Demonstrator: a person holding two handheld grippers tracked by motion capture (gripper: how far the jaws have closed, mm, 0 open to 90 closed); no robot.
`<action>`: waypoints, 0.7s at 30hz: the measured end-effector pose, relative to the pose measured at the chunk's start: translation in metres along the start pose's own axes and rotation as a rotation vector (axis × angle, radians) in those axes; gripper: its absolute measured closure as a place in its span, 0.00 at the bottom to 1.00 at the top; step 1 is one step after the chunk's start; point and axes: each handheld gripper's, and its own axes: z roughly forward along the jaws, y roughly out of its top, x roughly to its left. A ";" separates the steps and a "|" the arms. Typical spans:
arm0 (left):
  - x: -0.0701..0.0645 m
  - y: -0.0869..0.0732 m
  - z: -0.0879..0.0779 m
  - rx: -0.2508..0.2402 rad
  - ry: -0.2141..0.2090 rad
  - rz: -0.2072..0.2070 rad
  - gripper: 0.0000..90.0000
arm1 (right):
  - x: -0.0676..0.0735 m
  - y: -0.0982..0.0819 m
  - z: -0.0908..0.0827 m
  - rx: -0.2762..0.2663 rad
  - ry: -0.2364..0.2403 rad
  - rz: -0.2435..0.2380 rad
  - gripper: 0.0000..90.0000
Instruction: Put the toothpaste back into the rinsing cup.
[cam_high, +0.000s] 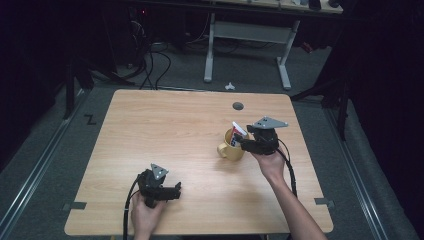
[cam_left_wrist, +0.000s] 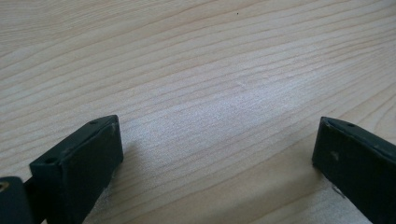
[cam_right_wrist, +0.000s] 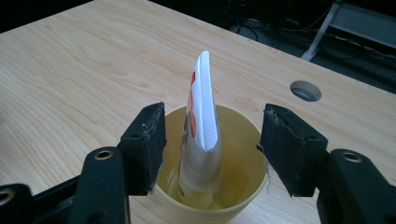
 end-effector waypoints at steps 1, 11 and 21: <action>0.000 0.000 0.000 0.000 0.000 0.000 0.02 | 0.000 0.000 0.000 0.001 0.000 0.000 0.45; 0.000 0.000 0.000 0.000 0.000 0.000 0.02 | -0.002 0.000 -0.006 -0.009 -0.005 0.002 0.45; 0.000 0.000 0.000 0.000 0.000 0.000 0.02 | -0.002 0.001 -0.009 -0.015 -0.007 -0.001 0.45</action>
